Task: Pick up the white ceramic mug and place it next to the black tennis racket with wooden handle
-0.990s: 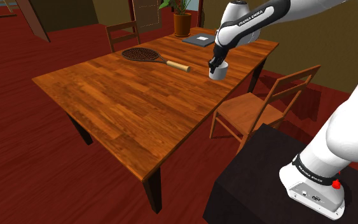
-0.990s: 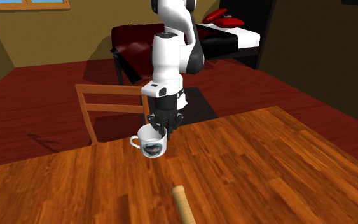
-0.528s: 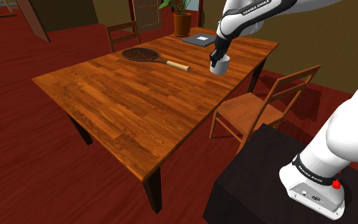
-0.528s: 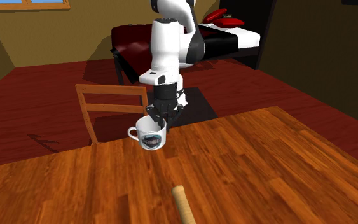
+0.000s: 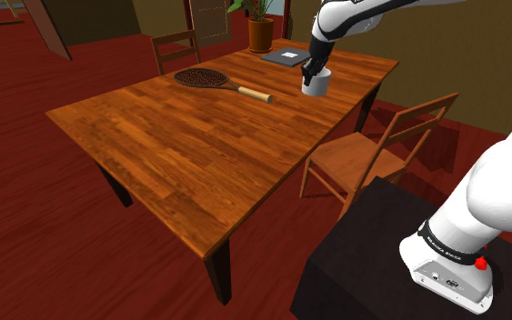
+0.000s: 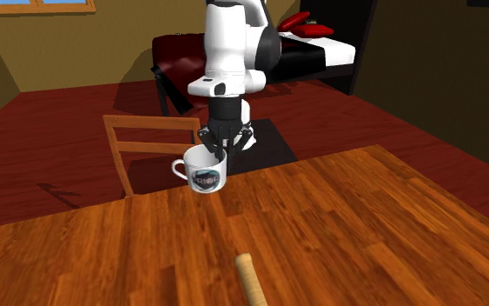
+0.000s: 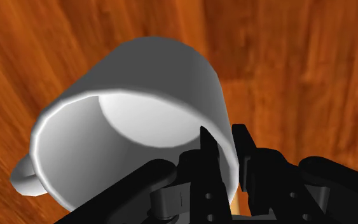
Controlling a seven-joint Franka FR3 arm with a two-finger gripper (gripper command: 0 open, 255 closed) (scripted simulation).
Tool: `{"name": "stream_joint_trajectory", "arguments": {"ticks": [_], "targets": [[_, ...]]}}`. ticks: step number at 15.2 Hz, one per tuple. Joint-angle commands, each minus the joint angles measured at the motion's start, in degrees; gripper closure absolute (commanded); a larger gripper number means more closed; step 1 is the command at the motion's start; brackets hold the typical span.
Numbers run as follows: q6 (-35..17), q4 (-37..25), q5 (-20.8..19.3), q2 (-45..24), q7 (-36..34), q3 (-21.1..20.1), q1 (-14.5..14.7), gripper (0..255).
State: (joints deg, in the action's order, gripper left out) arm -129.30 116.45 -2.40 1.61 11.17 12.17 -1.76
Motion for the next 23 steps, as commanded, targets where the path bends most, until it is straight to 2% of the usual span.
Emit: {"name": "stream_joint_trajectory", "arguments": {"ticks": [1, 8, 16, 22, 23], "targets": [[1.68, -1.38, -0.02, 0.29, 0.03, -0.01, 0.01, 255], [6.64, -5.41, -0.15, 1.24, 0.04, -0.10, 0.07, 255], [11.20, -24.73, 1.35, -13.95, -4.90, -2.64, 2.66, 255], [18.08, -45.43, 2.26, -28.03, -7.96, -3.93, 3.95, 255], [17.25, -44.51, 2.24, -27.93, -8.00, -3.93, 3.98, 255]]}}
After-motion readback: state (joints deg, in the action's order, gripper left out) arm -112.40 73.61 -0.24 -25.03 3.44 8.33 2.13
